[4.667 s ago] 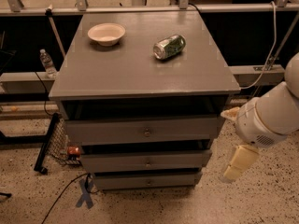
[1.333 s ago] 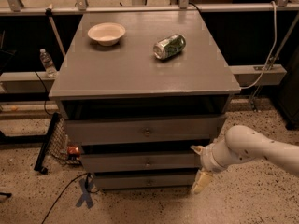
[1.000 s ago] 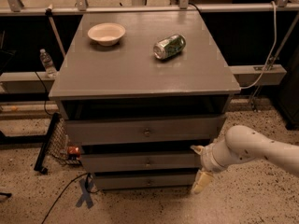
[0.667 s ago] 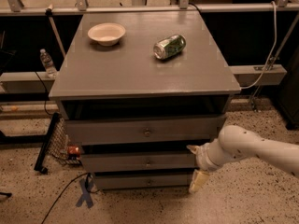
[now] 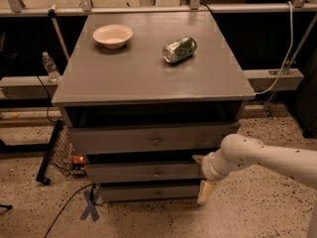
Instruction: Open middle drawer
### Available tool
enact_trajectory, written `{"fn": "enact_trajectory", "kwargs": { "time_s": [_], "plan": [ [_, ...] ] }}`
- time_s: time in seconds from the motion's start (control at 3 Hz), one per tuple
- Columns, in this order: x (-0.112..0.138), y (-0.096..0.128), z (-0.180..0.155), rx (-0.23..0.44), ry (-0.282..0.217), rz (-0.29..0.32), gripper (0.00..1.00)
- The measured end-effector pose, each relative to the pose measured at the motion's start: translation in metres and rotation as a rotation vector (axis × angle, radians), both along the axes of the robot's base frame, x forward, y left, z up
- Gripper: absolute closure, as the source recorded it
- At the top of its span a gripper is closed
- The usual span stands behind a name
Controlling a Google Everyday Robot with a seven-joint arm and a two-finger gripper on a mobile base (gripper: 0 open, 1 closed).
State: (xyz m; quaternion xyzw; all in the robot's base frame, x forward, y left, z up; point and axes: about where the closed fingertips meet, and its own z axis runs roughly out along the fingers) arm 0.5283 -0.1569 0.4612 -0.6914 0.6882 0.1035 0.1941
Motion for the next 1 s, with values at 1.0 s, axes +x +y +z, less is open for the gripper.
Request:
{"fn": "enact_trajectory", "kwargs": {
  "time_s": [1.0],
  "plan": [
    [0.029, 0.011, -0.028, -0.033, -0.052, 0.034, 0.0]
  ]
}}
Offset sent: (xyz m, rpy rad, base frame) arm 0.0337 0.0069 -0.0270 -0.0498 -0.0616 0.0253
